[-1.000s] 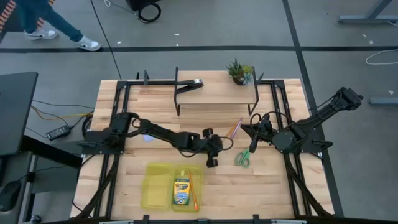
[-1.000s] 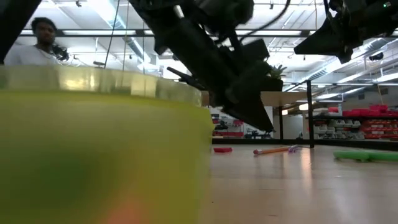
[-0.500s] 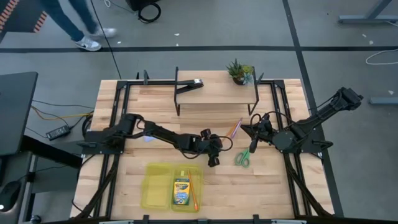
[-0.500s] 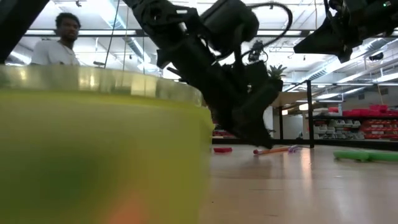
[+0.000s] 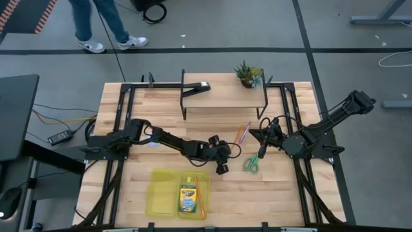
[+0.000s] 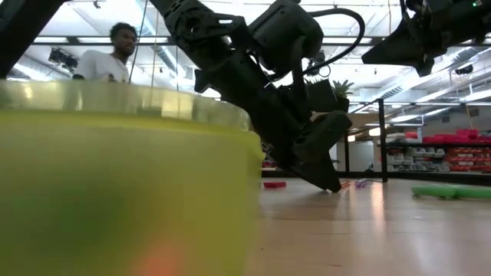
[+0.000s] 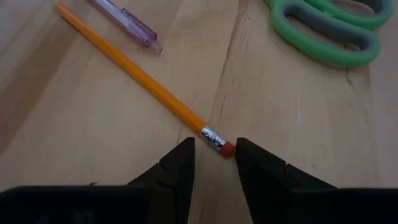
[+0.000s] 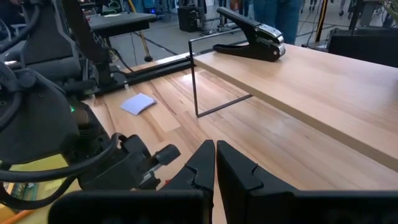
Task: Pack school essentials
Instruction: Put the orange pencil into the yellow supply box
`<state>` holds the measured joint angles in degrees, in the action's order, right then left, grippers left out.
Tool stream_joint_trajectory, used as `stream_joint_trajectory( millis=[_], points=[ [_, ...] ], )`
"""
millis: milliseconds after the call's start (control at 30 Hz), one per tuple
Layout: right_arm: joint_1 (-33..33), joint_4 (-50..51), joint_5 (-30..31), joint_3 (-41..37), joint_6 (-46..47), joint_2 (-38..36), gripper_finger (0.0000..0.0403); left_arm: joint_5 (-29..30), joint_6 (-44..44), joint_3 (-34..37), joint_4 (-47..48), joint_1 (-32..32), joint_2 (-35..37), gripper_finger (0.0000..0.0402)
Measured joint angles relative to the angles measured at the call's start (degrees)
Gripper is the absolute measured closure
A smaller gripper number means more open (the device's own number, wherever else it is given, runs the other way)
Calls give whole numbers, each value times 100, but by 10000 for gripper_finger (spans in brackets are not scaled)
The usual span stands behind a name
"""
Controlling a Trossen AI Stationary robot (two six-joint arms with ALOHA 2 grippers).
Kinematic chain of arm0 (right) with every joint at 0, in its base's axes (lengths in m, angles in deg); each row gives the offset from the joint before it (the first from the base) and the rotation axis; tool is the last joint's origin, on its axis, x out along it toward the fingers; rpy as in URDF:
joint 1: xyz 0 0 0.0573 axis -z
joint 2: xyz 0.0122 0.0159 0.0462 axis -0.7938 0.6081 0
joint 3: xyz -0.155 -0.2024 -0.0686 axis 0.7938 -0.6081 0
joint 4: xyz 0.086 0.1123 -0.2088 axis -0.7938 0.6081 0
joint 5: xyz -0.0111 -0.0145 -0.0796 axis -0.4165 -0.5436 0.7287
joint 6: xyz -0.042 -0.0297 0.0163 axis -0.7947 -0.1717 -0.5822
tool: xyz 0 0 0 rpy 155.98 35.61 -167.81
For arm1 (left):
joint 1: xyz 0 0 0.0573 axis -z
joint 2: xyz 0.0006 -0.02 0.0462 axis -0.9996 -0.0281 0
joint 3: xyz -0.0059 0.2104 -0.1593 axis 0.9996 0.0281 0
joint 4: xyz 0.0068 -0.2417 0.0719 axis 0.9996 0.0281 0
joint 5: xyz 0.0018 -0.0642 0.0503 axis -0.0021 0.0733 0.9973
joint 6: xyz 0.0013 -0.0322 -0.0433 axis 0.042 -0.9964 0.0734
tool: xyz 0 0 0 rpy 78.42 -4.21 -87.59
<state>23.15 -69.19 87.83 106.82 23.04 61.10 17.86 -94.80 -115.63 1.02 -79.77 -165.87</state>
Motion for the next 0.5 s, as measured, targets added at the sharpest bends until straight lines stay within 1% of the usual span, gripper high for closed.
stream_joint_trajectory(
  millis=[300,400,500],
  points=[
    [-1,1,-12,0,-4,2,380,-22,148,9,39,-2,-14,307],
    [-1,1,-19,0,-8,2,380,-38,197,7,81,-9,-14,327],
    [1,-7,-19,0,-8,2,380,-42,283,7,86,-11,-16,356]
  ],
)
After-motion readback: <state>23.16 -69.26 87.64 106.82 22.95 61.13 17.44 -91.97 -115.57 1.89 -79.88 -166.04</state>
